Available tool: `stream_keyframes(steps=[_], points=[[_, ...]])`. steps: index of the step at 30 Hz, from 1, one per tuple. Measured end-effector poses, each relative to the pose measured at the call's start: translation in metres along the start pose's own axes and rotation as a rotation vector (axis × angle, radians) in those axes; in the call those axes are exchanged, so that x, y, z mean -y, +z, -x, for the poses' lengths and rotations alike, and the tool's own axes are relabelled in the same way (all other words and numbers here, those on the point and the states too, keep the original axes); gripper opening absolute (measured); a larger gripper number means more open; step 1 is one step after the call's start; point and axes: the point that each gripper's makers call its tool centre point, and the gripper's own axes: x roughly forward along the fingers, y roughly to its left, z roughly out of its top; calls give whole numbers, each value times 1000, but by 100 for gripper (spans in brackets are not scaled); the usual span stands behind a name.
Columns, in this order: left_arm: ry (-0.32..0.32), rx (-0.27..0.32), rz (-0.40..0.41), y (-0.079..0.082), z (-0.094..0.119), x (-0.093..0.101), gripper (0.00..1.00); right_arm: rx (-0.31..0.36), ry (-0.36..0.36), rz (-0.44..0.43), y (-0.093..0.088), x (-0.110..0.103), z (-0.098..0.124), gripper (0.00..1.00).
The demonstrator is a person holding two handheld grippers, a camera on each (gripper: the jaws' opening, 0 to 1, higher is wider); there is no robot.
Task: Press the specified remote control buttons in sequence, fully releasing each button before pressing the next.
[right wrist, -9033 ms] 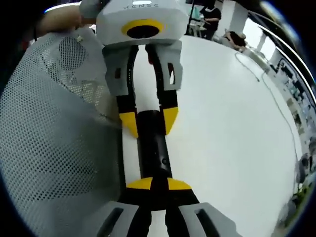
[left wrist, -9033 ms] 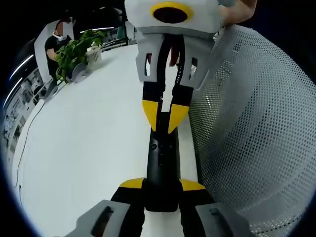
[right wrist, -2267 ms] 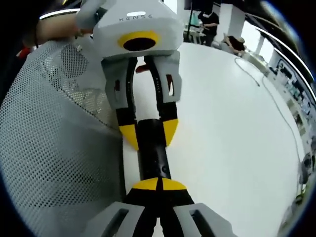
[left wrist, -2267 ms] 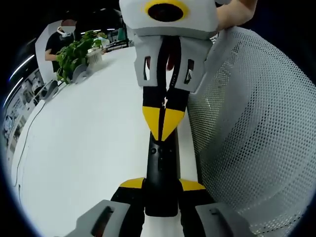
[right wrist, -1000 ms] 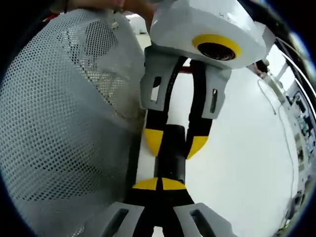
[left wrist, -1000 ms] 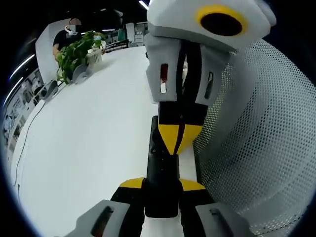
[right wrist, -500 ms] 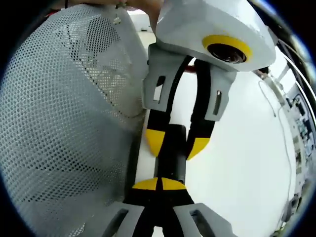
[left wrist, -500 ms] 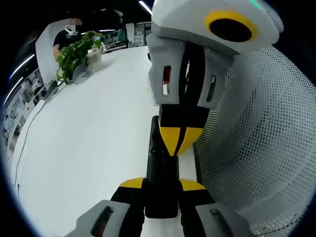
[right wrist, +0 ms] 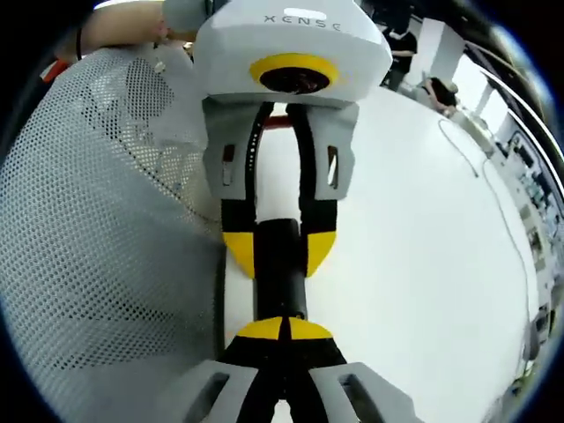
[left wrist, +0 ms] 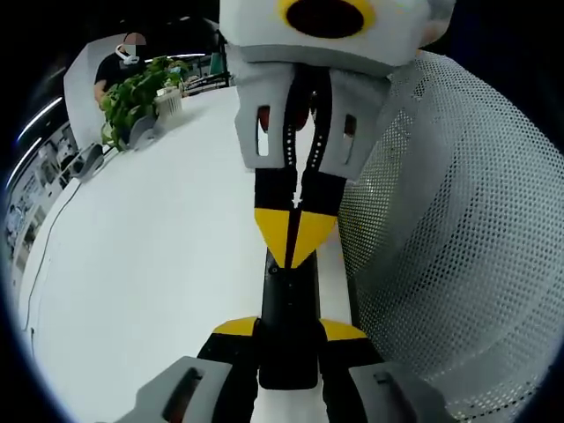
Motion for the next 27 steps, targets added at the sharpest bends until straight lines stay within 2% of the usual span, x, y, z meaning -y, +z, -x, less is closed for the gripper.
stream_keyframes(steps=[9,13,16,21,23,27], points=[[-1,1,0,0,0,0,26,-4,3,8,1,-1,0,0],[-1,2,1,0,0,0,26,-32,-6,49,1,0,-3,0],[1,2,2,0,0,0,26,-56,9,-42,0,2,-3,0],[4,2,6,0,0,-1,26,-54,-3,-26,0,2,-3,0],[4,3,5,0,0,-1,26,-25,5,-61,0,4,-3,0],[4,6,6,0,0,0,26,50,72,-213,2,4,0,0]])
